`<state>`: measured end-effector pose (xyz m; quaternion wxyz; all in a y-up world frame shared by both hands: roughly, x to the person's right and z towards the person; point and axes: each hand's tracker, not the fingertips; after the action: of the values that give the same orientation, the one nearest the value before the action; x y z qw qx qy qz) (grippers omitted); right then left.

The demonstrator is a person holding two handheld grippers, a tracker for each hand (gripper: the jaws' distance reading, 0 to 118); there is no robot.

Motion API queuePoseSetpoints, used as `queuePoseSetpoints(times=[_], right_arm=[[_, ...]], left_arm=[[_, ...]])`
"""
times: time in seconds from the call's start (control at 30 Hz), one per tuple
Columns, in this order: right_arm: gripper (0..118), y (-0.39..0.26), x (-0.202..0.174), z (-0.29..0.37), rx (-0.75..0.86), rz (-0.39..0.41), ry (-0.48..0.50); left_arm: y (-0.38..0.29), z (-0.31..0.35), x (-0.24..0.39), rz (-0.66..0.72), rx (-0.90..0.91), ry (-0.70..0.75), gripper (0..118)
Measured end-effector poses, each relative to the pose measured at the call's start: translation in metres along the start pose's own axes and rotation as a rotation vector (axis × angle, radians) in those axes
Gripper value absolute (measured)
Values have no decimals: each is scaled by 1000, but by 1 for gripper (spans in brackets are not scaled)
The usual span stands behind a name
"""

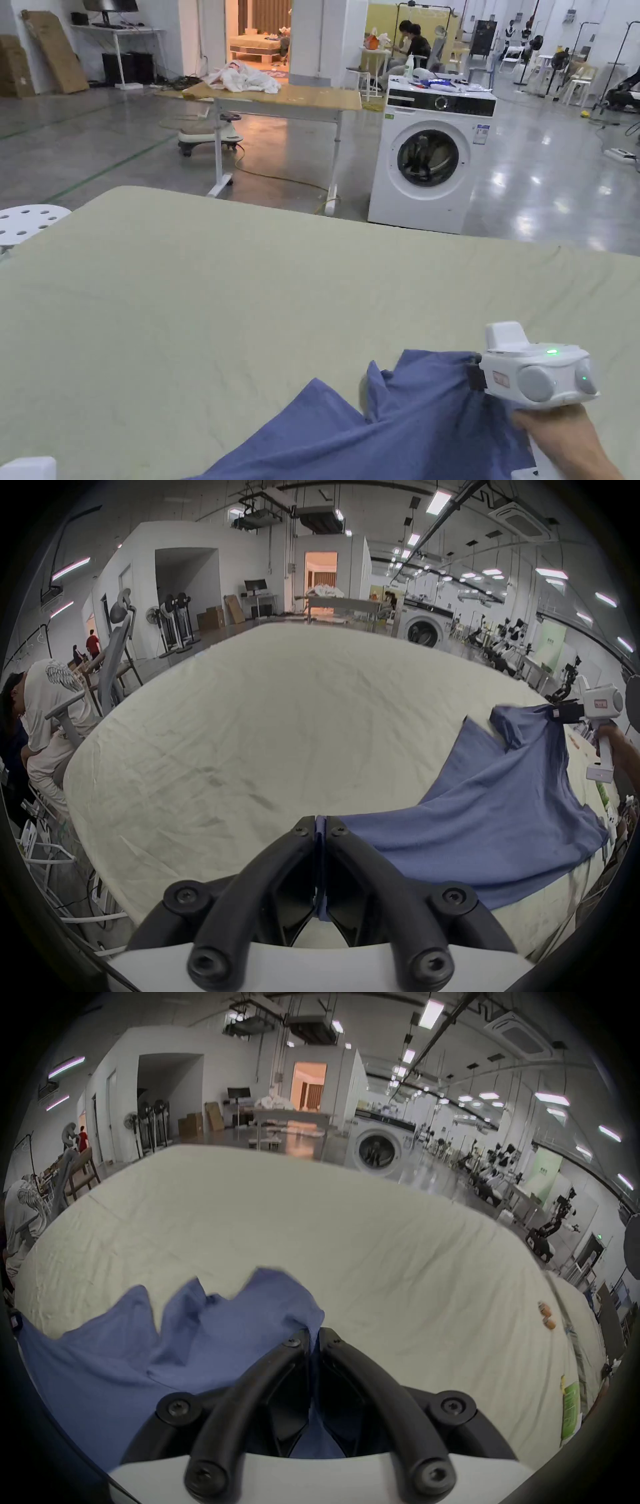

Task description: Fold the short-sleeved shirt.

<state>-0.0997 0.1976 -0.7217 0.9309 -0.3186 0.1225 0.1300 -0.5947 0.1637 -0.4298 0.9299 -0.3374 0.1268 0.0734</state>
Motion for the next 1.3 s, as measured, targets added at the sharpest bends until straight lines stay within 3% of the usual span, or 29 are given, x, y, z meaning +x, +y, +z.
queuePoseSetpoints(times=[0.2, 0.47, 0.57, 0.67, 1.07, 1.3], right_arm=[[3, 16, 26, 92, 148, -13, -104], [3, 49, 82, 215, 351, -128, -207], [3, 68, 98, 252, 405, -214, -221], [3, 91, 107, 277, 452, -217, -245], [3, 182, 141, 283, 502, -247, -292], [4, 243, 160, 262, 534, -203, -334]], left_arm=[[51, 25, 6, -19, 163, -43, 0], [172, 62, 31, -39, 361, -107, 0], [218, 89, 56, -61, 413, -120, 0], [263, 105, 73, -75, 457, -127, 0], [385, 106, 106, -158, 513, -150, 0], [447, 88, 120, -165, 533, -130, 0]])
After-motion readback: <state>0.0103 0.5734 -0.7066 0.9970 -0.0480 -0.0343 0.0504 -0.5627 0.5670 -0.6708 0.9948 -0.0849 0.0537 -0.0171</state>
